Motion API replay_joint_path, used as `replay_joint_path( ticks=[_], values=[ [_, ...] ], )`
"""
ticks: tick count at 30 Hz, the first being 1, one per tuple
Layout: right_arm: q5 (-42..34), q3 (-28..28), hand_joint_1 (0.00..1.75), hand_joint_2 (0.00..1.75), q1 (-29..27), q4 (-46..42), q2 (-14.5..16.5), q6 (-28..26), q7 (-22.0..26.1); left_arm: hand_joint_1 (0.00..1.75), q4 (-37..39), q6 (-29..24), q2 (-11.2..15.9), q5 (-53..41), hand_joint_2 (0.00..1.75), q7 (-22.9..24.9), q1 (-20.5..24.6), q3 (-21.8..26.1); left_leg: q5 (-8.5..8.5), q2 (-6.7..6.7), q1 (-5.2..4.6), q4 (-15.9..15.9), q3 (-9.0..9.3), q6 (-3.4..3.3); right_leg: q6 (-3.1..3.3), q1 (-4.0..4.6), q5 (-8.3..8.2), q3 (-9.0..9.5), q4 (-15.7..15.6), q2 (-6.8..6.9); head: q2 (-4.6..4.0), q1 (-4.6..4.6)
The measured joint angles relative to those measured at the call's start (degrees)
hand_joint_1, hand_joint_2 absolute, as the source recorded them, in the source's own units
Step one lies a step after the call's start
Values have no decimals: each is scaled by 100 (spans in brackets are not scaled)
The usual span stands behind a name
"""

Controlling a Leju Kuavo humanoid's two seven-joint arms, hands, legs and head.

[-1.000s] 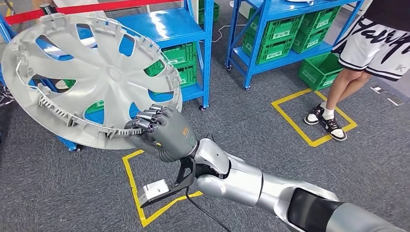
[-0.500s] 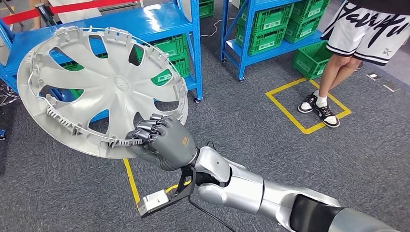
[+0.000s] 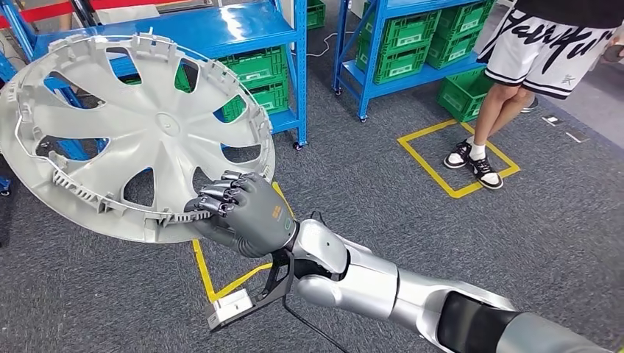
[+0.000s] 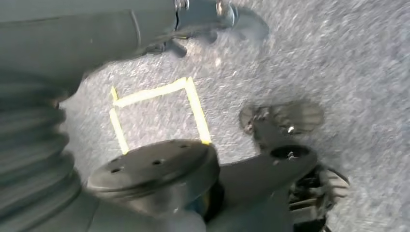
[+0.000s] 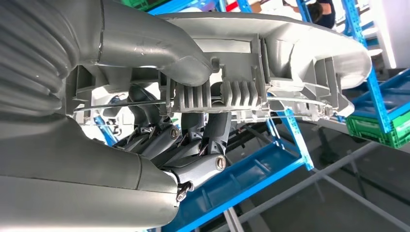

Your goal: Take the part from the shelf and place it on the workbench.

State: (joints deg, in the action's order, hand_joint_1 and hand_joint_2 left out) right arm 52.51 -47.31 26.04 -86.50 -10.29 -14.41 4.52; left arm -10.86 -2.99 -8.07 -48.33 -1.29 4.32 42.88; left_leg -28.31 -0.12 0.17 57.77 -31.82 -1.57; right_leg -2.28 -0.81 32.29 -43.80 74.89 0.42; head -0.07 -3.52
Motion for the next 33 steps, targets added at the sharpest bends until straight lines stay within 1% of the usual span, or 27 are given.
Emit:
replay_joint_path(
  ticks=[1, 2, 3, 4, 5, 6, 7, 9, 10, 11, 13, 14, 15, 16, 17, 19, 20, 21, 22, 24, 26, 28, 29, 30, 31, 32, 33],
  values=[
    [18, -1, 175, 175, -1, 5, 0, -5, -14, 0, 0, 0, 1, -1, 175, 0, -4, 1, 48, -24, -1, 15, -65, 14, 9, 0, -95, 105, -12, -7, 0, -1],
    [32, -2, 175, 175, -1, 10, 0, -7, -25, 0, 0, 0, 2, -2, 175, -1, -5, 1, 90, -58, -1, 32, -130, 30, 27, 0, -232, 332, -251, -30, 0, -2],
    [45, -3, 175, 175, 1, 13, 1, -8, -29, 0, 0, 0, 1, -2, 175, -2, 0, 1, 125, -92, 3, 52, -182, 49, 56, 0, -329, 647, -660, -107, 0, -2],
    [56, -3, 175, 175, 2, 13, 1, -9, -31, 0, -1, -1, -1, -2, 175, -4, 10, 1, 154, -124, -1, 71, -230, 69, 87, 0, -350, 951, -1089, -196, 0, 0],
    [66, -3, 175, 175, 3, 13, 1, -10, -32, 0, -1, -1, -3, -2, 175, -8, 21, 1, 183, -162, -2, 85, -268, 97, 113, 6, -336, 1173, -1422, -272, 0, -3],
    [76, -4, 175, 175, 3, 14, 1, -12, -34, 0, -2, -2, -5, -2, 175, -11, 30, 1, 213, -200, -1, 92, -298, 132, 139, 16, -294, 1290, -1617, -317, 0, -8],
    [84, -5, 175, 175, 2, 14, -1, -14, -35, 0, -2, -2, -6, -2, 175, -14, 34, 1, 247, -244, -3, 86, -321, 172, 161, 27, -273, 1311, -1677, -296, 0, -14],
    [105, -10, 175, 175, 2, 15, -1, -16, -34, 0, -1, -5, 0, -2, 175, -15, 20, 3, 275, -295, -6, 92, -362, 243, 232, 10, -315, 1301, -1723, -184, 0, -20],
    [116, -13, 175, 175, 2, 14, 1, -15, -35, 0, 0, -7, 3, -2, 175, -15, 9, 5, 209, -269, -9, 175, -411, 274, 276, -6, -346, 1298, -1748, -128, 0, -7],
    [128, -15, 175, 175, 2, 14, 2, -14, -38, 0, 1, -9, 5, -2, 175, -15, 2, 8, 71, -215, -7, 368, -503, 303, 313, -22, -374, 1290, -1771, -68, 0, 8],
    [150, -15, 175, 175, -7, 14, 1, -10, -52, 0, 3, -9, 5, -2, 175, -17, -5, 18, -337, -95, 11, 1068, -799, 362, 352, -18, -403, 1247, -1768, 46, 0, 32],
    [161, -15, 175, 175, -17, 15, 1, -9, -59, 0, 4, -9, 5, -2, 175, -19, -11, 23, -485, -67, 21, 1417, -935, 389, 354, -15, -411, 1222, -1757, 106, 0, 34],
    [170, -14, 175, 175, -27, 15, -1, -8, -65, 0, 5, -8, 5, -3, 175, -20, -20, 28, -535, -49, 30, 1624, -996, 408, 352, -14, -417, 1201, -1746, 166, 0, 33],
    [179, -15, 175, 175, -38, 14, -2, -8, -70, 0, 6, -8, 5, -6, 175, -21, -30, 31, -477, -29, 40, 1622, -952, 422, 348, -15, -420, 1184, -1733, 223, 0, 33],
    [185, -14, 175, 175, -48, 14, -5, -8, -75, 0, 7, -7, 6, -10, 175, -22, -37, 33, -330, 8, 50, 1388, -790, 430, 342, -17, -421, 1175, -1720, 279, 0, 34],
    [191, -15, 175, 175, -56, 12, -13, -9, -82, 0, 6, -6, 3, -18, 175, -23, -34, 35, -48, 217, 42, 627, -323, 418, 306, -6, -410, 1162, -1687, 378, 0, 41],
    [193, -15, 175, 175, -57, 11, -18, -8, -85, 0, 5, -5, -1, -19, 175, -25, -27, 36, 24, 316, 22, 341, -166, 381, 276, 9, -404, 1159, -1670, 424, 0, 37],
    [195, -15, 175, 175, -56, 10, -22, -7, -86, 0, 4, -5, -4, -19, 175, -27, -20, 37, 30, 386, 8, 182, -89, 328, 240, 30, -400, 1155, -1657, 467, 0, 33],
    [197, -15, 175, 175, -56, 8, -26, -6, -87, 0, 5, -4, -7, -19, 175, -28, -17, 37, 9, 387, -9, 144, -90, 270, 207, 47, -399, 1152, -1650, 513, 0, 26],
    [207, -16, 175, 175, -50, 5, -32, 1, -90, 0, 6, -4, -7, -21, 175, -29, -25, 39, 19, 265, 8, 128, -130, 175, 143, 48, -383, 1153, -1634, 592, 0, 12],
    [236, -16, 175, 175, -52, -6, -36, 16, -100, 0, 6, -4, -8, -27, 175, -41, -32, 42, 61, 136, 23, 111, -159, 103, 87, 23, -197, 1052, -1399, 445, 0, 4],
    [286, -16, 175, 175, -87, -28, -53, 33, -117, 0, 5, -4, -8, -29, 175, -65, -26, 44, 94, 3, 26, 107, -195, 53, 63, 9, 171, 751, -737, 161, 0, -8],
    [309, -16, 175, 175, -113, -37, -66, 41, -122, 0, 5, -4, -8, -26, 175, -76, -25, 44, 104, -68, 21, 111, -213, 38, 65, 12, 319, 576, -365, 76, 0, -13],
    [327, -17, 175, 175, -136, -41, -77, 47, -125, 0, 6, -4, -7, -22, 175, -83, -30, 45, 111, -145, 13, 118, -225, 30, 75, 18, 380, 450, -109, 26, 0, -15],
    [337, -17, 175, 175, -150, -42, -84, 54, -128, 0, 7, -4, -5, -17, 175, -88, -39, 49, 114, -224, 5, 128, -233, 28, 94, 25, 325, 419, -59, -3, 0, -14],
    [343, -18, 175, 175, -154, -42, -88, 61, -129, 0, 7, -4, -4, -10, 175, -92, -46, 55, 117, -305, -3, 139, -237, 28, 124, 32, 167, 494, -233, -34, 0, -15],
    [345, -18, 175, 175, -152, -43, -89, 68, -128, 0, 7, -4, -3, -4, 175, -96, -51, 63, 120, -384, -9, 148, -237, 33, 161, 38, -50, 655, -582, -97, 0, -15]
  ],
)
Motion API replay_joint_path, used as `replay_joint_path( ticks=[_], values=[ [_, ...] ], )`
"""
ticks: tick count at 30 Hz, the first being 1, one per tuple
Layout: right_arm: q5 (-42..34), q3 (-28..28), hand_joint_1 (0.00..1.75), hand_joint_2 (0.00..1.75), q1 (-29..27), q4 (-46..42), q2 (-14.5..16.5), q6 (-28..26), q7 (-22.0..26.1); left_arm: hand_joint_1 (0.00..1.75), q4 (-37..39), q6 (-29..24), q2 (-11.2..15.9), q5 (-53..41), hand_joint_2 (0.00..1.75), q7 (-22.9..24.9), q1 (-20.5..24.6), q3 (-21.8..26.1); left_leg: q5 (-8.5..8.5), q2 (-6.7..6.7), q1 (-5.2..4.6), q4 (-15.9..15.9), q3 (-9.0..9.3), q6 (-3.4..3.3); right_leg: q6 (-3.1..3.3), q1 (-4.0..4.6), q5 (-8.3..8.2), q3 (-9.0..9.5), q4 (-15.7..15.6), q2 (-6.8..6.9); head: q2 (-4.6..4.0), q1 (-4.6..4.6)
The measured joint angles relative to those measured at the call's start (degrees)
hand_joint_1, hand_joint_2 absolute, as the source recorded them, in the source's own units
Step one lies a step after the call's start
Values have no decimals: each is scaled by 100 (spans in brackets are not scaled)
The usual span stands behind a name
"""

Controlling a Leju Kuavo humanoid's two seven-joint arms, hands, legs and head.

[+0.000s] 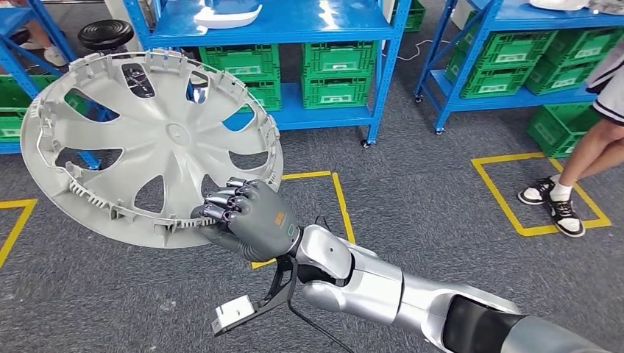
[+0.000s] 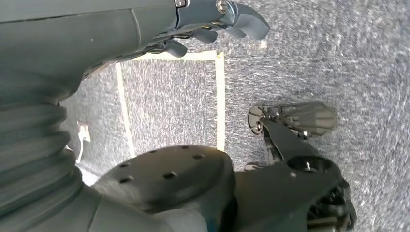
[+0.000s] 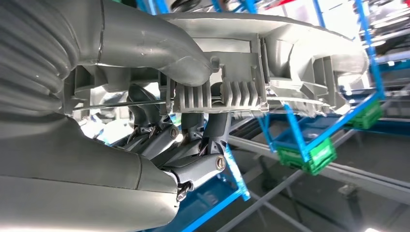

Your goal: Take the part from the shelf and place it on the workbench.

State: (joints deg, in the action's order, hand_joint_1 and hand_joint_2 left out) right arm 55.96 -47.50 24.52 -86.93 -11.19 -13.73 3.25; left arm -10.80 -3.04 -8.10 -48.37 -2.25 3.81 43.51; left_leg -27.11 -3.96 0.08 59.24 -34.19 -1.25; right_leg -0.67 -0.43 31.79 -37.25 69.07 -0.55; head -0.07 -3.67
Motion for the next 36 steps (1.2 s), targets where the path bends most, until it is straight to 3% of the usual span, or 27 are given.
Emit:
replay_joint_path(
  ticks=[2, 3, 4, 6, 8, 10, 12, 13, 14, 16, 18, 19, 21, 23, 25, 27, 28, 29, 30, 32, 34, 36],
  values=[
    [1, 0, 175, 175, 19, -3, -2, 13, 16, 0, 2, 3, -4, 11, 175, -9, 2, 14, 15, -141, -2, 17, -26, 30, 74, 2, -278, 324, -707, -265, 0, 11],
    [3, 0, 175, 175, 34, -7, -2, 19, 32, 0, 3, 4, -7, 13, 175, -15, 5, 17, 31, -203, 7, 21, -56, 62, 93, 8, -318, 405, -903, -365, 0, 19],
    [4, -1, 175, 175, 49, -10, -3, 24, 48, 0, 4, 6, -9, 15, 175, -19, 4, 19, 51, -264, 22, 20, -88, 102, 103, 16, -302, 430, -976, -413, 0, 24],
    [8, -2, 175, 175, 73, -19, 2, 32, 69, 0, 7, 7, -7, 19, 175, -25, -15, 23, 82, -367, 44, 8, -133, 184, 127, 16, -328, 450, -1034, -294, 0, 21],
    [9, -2, 175, 175, 88, -25, 13, 35, 71, 0, 8, 5, -5, 23, 175, -33, -38, 32, -32, -160, 23, 176, -227, 254, 189, -12, -363, 494, -1105, -139, 0, 38],
    [13, -2, 175, 175, 92, -26, 18, 37, 70, 0, 9, 2, -6, 31, 175, -46, -33, 51, -347, 195, 17, 751, -502, 315, 236, -15, -373, 513, -1130, 27, 0, 69],
    [22, -5, 175, 175, 82, -26, 23, 38, 71, 0, 9, -5, -6, 40, 175, -55, -25, 70, -588, 328, 43, 1399, -810, 361, 248, -7, -365, 510, -1118, 202, 0, 81],
    [26, -8, 175, 175, 77, -26, 28, 38, 72, 0, 8, -12, -6, 45, 175, -57, -26, 74, -571, 352, 53, 1500, -854, 376, 245, -8, -359, 510, -1114, 284, 0, 81],
    [28, -11, 175, 175, 75, -25, 39, 39, 72, 0, 8, -21, -4, 50, 175, -57, -29, 79, -451, 377, 60, 1373, -781, 386, 237, -9, -353, 511, -1108, 359, 0, 81],
    [29, -19, 175, 175, 77, -25, 68, 39, 68, 0, 5, -38, 2, 57, 175, -56, -31, 94, -117, 535, 55, 627, -386, 381, 200, -8, -328, 513, -1085, 486, 0, 82],
    [39, -33, 175, 175, 81, -25, 96, 40, 64, 0, 4, -46, 3, 62, 175, -49, -25, 108, 41, 671, 29, 73, -105, 303, 144, 20, -296, 503, -1046, 582, 0, 77],
    [45, -44, 175, 175, 84, -25, 107, 41, 64, 0, 4, -46, 2, 65, 175, -44, -24, 113, 34, 681, 10, 2, -82, 252, 112, 35, -289, 500, -1038, 625, 0, 73],
    [52, -71, 175, 175, 102, -21, 133, 41, 64, 0, 5, -46, 1, 75, 175, -35, -37, 125, 64, 558, 0, 2, -105, 160, 46, 36, -281, 504, -1039, 700, 0, 66],
    [53, -91, 175, 175, 136, 0, 162, 43, 62, 0, 5, -46, 1, 92, 175, -33, -53, 146, 99, 450, 16, -20, -115, 85, -24, 7, -161, 459, -903, 533, 0, 60],
    [55, -96, 175, 175, 155, 44, 172, 44, 64, 0, 3, -46, 0, 103, 175, -34, -45, 161, 129, 340, 31, -32, -127, 34, -60, -13, 172, 227, -342, 223, 0, 46],
    [59, -98, 175, 175, 153, 105, 172, 44, 69, 0, 2, -44, -1, 93, 175, -43, -36, 163, 146, 203, 23, -24, -152, 12, -60, -9, 484, -119, 411, 100, 0, 39],
    [61, -100, 175, 175, 152, 136, 173, 44, 71, 0, 2, -41, -2, 85, 175, -49, -36, 163, 153, 124, 18, -16, -162, 11, -51, -6, 506, -212, 598, 84, 0, 39],
    [61, -102, 175, 175, 152, 161, 174, 44, 70, 0, 2, -39, -1, 75, 175, -52, -36, 163, 160, 45, 15, -7, -170, 17, -36, -5, 413, -192, 549, 72, 0, 39],
    [62, -103, 175, 175, 153, 180, 177, 44, 67, 0, 1, -35, -1, 63, 175, -55, -34, 163, 169, -38, 14, 2, -174, 27, -12, -6, 225, -51, 258, 38, 0, 39],
    [91, -103, 175, 175, 159, 203, 192, 44, 40, 0, -1, -18, -4, 13, 175, -47, -15, 163, 192, -192, 14, 16, -189, 65, 43, -4, -104, 339, -557, -173, 0, 39],
    [159, -103, 175, 175, 168, 207, 220, 45, -21, 0, -5, 14, -7, -64, 175, -27, 18, 162, 231, -313, 20, 12, -226, 133, 79, 12, -209, 517, -969, -301, 0, 28],
    [228, -103, 175, 175, 171, 202, 255, 48, -92, 0, -9, 48, -7, -126, 175, 3, 38, 161, 280, -414, 32, -24, -261, 216, 122, 25, -239, 519, -996, -209, 0, 17]
  ],
)
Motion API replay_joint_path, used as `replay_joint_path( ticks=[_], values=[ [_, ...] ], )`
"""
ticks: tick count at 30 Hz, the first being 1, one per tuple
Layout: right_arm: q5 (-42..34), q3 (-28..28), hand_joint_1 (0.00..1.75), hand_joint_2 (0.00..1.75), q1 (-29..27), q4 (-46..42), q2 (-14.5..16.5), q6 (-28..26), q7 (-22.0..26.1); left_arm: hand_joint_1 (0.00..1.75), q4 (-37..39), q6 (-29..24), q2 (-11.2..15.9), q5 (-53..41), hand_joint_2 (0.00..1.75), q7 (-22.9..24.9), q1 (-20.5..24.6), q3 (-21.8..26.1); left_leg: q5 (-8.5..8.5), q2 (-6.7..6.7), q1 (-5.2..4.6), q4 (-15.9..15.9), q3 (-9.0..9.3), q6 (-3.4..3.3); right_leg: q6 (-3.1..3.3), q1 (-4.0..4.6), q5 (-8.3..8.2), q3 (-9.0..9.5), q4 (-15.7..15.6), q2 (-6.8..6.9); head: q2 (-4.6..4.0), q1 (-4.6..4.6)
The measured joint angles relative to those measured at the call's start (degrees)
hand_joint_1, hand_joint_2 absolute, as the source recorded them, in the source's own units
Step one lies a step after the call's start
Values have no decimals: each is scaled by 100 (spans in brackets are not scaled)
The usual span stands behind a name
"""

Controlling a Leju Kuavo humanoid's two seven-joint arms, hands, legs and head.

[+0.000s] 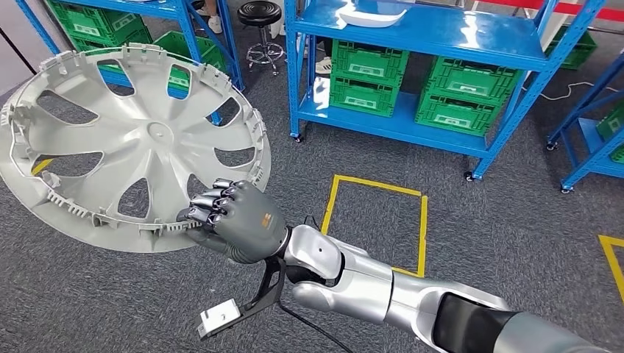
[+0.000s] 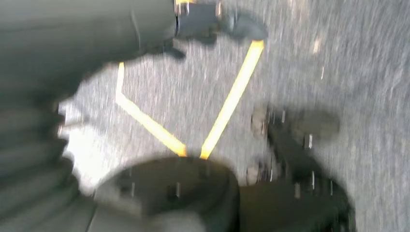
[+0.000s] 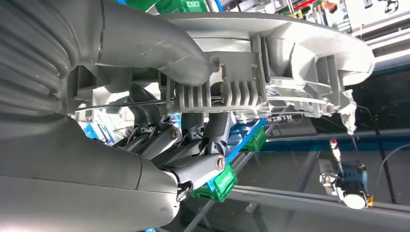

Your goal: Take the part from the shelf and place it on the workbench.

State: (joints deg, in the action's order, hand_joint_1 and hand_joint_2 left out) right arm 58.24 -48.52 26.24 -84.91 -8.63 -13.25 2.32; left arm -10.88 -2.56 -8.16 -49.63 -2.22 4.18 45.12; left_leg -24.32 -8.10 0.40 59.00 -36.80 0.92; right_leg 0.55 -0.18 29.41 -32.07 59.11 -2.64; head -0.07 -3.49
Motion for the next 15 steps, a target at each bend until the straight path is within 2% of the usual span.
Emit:
replay_joint_path(
  ticks=[1, 2, 4, 5, 6, 7, 8, 9, 10, 12, 13, 14, 15],
  values=[
    [30, 0, 175, 175, -2, -4, 25, 7, -34, 0, -1, 14, 2, -17, 175, 18, 1, -1, -1, 53, 0, 8, -21, 26, 40, -6, -26, 13, -26, 64, 0, -1],
    [63, 0, 175, 175, -8, -16, 55, 20, -67, 0, -1, 23, 4, -30, 175, 36, 4, -1, -60, 185, -9, 88, -69, 49, 85, -17, -54, 26, -54, 128, 0, 11],
    [136, 0, 175, 175, -49, -48, 96, 66, -111, 0, -3, 28, 8, -42, 175, 57, 29, -1, -364, 561, -18, 582, -294, 82, 148, -26, -89, 40, -93, 280, 0, 33],
    [172, 0, 175, 175, -80, -62, 103, 90, -116, 0, -4, 28, 8, -45, 175, 60, 47, -1, -562, 678, -14, 957, -457, 107, 162, -21, -89, 35, -93, 355, 0, 46],
    [197, 0, 175, 175, -109, -68, 103, 108, -111, 0, -4, 28, 8, -45, 175, 60, 60, -1, -715, 726, -5, 1310, -607, 131, 166, -17, -87, 30, -92, 437, 0, 45],
    [211, 0, 175, 175, -128, -71, 103, 119, -93, 0, -4, 28, 8, -45, 175, 59, 63, -1, -781, 746, 5, 1533, -691, 149, 167, -15, -85, 27, -90, 517, 0, 45],
    [211, 0, 175, 175, -136, -72, 102, 124, -63, 0, -4, 28, 9, -44, 175, 58, 59, -1, -739, 763, 12, 1536, -662, 161, 164, -15, -83, 24, -88, 592, 0, 45],
    [197, 0, 175, 175, -137, -72, 102, 125, -24, 0, -4, 28, 12, -40, 175, 56, 52, -1, -610, 801, 19, 1319, -519, 166, 157, -16, -77, 24, -84, 664, 0, 45],
    [175, 0, 175, 175, -136, -73, 101, 121, 23, 0, -5, 27, 17, -31, 175, 51, 46, -1, -435, 891, 21, 931, -287, 164, 144, -15, -67, 27, -74, 731, 0, 45],
    [119, 0, 175, 175, -135, -72, 97, 103, 110, 0, -8, 25, 24, 1, 175, 37, 50, -1, -241, 1170, -9, 234, 104, 110, 94, 19, -29, 25, -40, 849, 0, 44],
    [94, 0, 175, 175, -135, -71, 93, 89, 154, 0, -10, 22, 26, 17, 175, 28, 52, 0, -216, 1248, -22, 65, 186, 75, 66, 37, -12, 26, -27, 906, 0, 34],
    [74, 0, 175, 175, -134, -70, 89, 76, 185, 0, -10, 18, 27, 30, 175, 19, 47, 1, -229, 1255, -38, 23, 191, 37, 37, 54, 1, 29, -22, 966, 0, 25],
    [61, 0, 175, 175, -129, -70, 87, 66, 210, 0, -11, 14, 28, 39, 175, 7, 32, 1, -208, 1173, -34, 18, 176, 4, 10, 53, 10, 39, -23, 1034, 0, 14]
  ],
)
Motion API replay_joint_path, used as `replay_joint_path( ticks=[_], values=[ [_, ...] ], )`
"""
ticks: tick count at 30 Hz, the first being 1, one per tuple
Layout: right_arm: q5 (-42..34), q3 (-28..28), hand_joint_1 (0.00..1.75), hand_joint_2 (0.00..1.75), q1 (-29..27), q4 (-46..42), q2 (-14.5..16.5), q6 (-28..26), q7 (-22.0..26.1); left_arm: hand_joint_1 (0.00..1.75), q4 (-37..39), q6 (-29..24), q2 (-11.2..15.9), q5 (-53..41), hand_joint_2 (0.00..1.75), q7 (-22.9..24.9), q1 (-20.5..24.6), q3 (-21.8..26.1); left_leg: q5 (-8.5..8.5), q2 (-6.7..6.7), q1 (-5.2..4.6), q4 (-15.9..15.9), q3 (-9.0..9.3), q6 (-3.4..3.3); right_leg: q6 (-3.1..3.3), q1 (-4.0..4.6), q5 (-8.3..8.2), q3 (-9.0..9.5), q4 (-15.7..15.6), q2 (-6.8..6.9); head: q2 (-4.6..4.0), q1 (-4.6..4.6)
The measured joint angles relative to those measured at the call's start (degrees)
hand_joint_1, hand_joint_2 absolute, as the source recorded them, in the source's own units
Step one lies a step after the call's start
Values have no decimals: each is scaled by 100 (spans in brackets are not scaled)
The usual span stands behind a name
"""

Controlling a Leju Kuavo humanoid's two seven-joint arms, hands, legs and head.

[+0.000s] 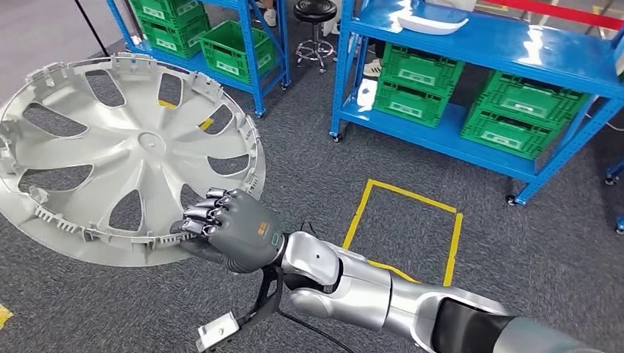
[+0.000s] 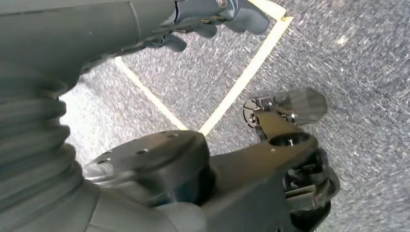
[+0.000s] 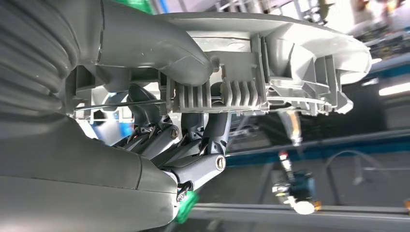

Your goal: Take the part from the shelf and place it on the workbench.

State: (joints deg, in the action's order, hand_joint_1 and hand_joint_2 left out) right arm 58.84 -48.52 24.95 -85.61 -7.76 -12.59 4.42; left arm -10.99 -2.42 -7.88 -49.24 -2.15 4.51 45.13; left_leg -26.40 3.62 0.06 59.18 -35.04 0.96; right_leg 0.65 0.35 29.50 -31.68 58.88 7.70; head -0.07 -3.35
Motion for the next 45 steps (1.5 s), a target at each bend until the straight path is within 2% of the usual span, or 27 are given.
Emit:
replay_joint_path(
  ticks=[1, 3, 5, 7, 8, 10, 12, 14, 16, 17, 18, 20, 22, 23, 25, 28, 29, 31, 32, 34, 36, 38, 39, 40, 42, 44, 45],
  values=[
    [-14, 0, 175, 175, 8, 0, -2, -8, 17, 0, 0, -5, 1, 9, 175, -12, -22, 1, 14, -77, 4, -9, -7, -32, -36, -13, 20, 3, 9, 6, 0, -7],
    [-32, 0, 175, 175, 23, 1, -3, -13, 26, 0, 0, -15, 2, 31, 175, -35, -58, 2, 50, -223, 27, -33, -12, -99, -104, -52, 190, -70, 223, -269, 0, -17],
    [-44, 0, 175, 175, 13, 7, -15, -12, 24, 0, 0, -22, -3, 48, 175, -53, -65, 3, 71, -377, 40, -37, -28, -139, -138, -76, 553, -371, 895, -646, 0, -38],
    [-47, 0, 175, 175, -15, 13, -29, -6, 13, 0, 0, -22, -7, 54, 175, -64, -66, 4, 79, -549, 39, -26, -48, -150, -142, -77, 796, -714, 1584, -747, 0, -49],
    [-46, 0, 175, 175, -29, 13, -33, -3, 6, 0, 1, -22, -8, 54, 175, -70, -72, 4, 82, -636, 39, -17, -54, -147, -139, -81, 756, -766, 1664, -757, 0, -50],
    [-44, 0, 175, 175, -52, 13, -44, 2, -12, 0, 2, -22, -9, 55, 175, -86, -82, 5, 88, -812, 45, 5, -57, -132, -125, -104, 385, -539, 1145, -811, 0, -53],
    [-40, 0, 175, 175, -67, 12, -62, -1, -22, 0, 1, -22, -12, 56, 175, -104, -80, 5, 103, -978, 50, 30, -82, -80, -123, -140, 88, -200, 395, -1069, 0, -52],
    [-32, 0, 175, 175, -83, 10, -83, -4, -17, 0, 1, -22, -13, 56, 175, -112, -78, 5, 140, -1104, 57, 25, -129, 5, -111, -138, 32, -96, 113, -1222, 0, -52],
    [-31, 0, 175, 175, -92, 9, -92, -4, -14, 0, 2, -21, -12, 56, 175, -113, -92, 5, 184, -1202, 74, -10, -168, 91, -47, -120, -12, -92, 88, -1097, 0, -54],
    [-31, 0, 175, 175, -92, 9, -93, -4, -16, 0, 3, -20, -11, 56, 175, -113, -100, 5, 164, -1141, 69, 18, -198, 120, 0, -122, -33, -80, 66, -1028, 0, -48],
    [-30, 0, 175, 175, -92, 9, -93, -6, -18, 0, 4, -18, -11, 56, 175, -113, -102, 5, 85, -1000, 59, 135, -264, 141, 47, -128, -53, -69, 44, -950, 0, -34],
    [-21, 0, 175, 175, -102, 9, -98, -9, -21, 0, 3, -10, -10, 56, 175, -112, -87, 5, -248, -609, 39, 710, -525, 163, 108, -113, -71, -71, 23, -789, 0, -9],
    [-14, 0, 175, 175, -120, 9, -109, -11, -21, 0, 3, -5, -11, 56, 175, -105, -72, 6, -553, -441, 45, 1408, -821, 183, 131, -84, -65, -80, 29, -611, 0, -3],
    [-12, 0, 175, 175, -129, 9, -114, -11, -20, 0, 4, -5, -11, 55, 175, -101, -72, 6, -579, -415, 47, 1552, -860, 187, 136, -76, -60, -82, 33, -521, 0, -3],
    [-11, 0, 175, 175, -138, 9, -117, -11, -21, 0, 4, -5, -11, 51, 175, -92, -76, 7, -354, -350, 46, 1181, -601, 177, 135, -69, -49, -77, 39, -365, 0, -3],
    [-10, 0, 175, 175, -142, 7, -121, -10, -18, 0, 3, -5, -10, 47, 175, -88, -61, 7, -40, -41, 1, 157, -21, 91, 81, -31, -16, -65, 58, -181, 0, -8],
    [-8, 0, 175, 175, -145, 6, -123, -10, -16, 0, 2, -5, -9, 46, 175, -89, -57, 7, -26, -2, -19, 37, 33, 54, 54, -16, -10, -64, 62, -127, 0, -13],
    [8, 0, 175, 175, -148, -2, -124, -12, -16, 0, 2, -5, -8, 45, 175, -91, -67, 8, -2, -131, -33, 19, 15, -14, -7, -11, -2, -52, 58, -26, 0, -21],
    [21, 0, 175, 175, -146, -10, -125, -12, -20, 0, 2, -5, -9, 45, 175, -91, -78, 8, 15, -193, -27, 4, 15, -45, -45, -25, 27, -52, 82, -66, 0, -23],
    [51, 0, 175, 175, -148, -28, -130, -11, -30, 0, 2, -5, -14, 45, 175, -93, -76, 9, 51, -319, 3, -30, 22, -110, -113, -60, 238, -181, 395, -362, 0, -36],
    [79, 0, 175, 175, -162, -32, -154, -7, -34, 0, 2, -1, -23, 45, 175, -99, -53, 9, 70, -455, 16, -32, 3, -144, -146, -79, 583, -530, 1115, -673, 0, -54],
    [99, 0, 175, 175, -175, -32, -176, 3, -32, 0, 2, 9, -31, 46, 175, -102, -44, 10, 77, -612, 16, -18, -17, -148, -154, -82, 717, -809, 1646, -740, 0, -61],
    [103, 0, 175, 175, -176, -32, -181, 14, -30, 0, 2, 13, -33, 47, 175, -103, -45, 10, 80, -696, 17, -7, -23, -144, -151, -86, 621, -804, 1612, -752, 0, -60],
    [105, 0, 175, 175, -171, -32, -183, 26, -29, 0, 2, 16, -36, 47, 175, -103, -46, 11, 84, -781, 21, 5, -26, -135, -144, -95, 432, -679, 1345, -782, 0, -60],
    [101, 0, 175, 175, -147, -30, -186, 48, -28, 0, 2, 20, -46, 48, 175, -105, -40, 11, 93, -940, 25, 36, -46, -97, -135, -128, 88, -309, 567, -1034, 0, -58],
    [88, 0, 175, 175, -112, -29, -189, 63, -18, 0, 3, 21, -53, 48, 175, -104, -33, 11, 121, -1073, 33, 42, -95, -21, -113, -138, -6, -133, 160, -1252, 0, -58],
    [79, 0, 175, 175, -99, -28, -190, 71, -14, 0, 4, 21, -55, 48, 175, -103, -37, 12, 145, -1138, 40, 28, -119, 27, -91, -124, 5, -130, 131, -1266, 0, -58]
  ],
)
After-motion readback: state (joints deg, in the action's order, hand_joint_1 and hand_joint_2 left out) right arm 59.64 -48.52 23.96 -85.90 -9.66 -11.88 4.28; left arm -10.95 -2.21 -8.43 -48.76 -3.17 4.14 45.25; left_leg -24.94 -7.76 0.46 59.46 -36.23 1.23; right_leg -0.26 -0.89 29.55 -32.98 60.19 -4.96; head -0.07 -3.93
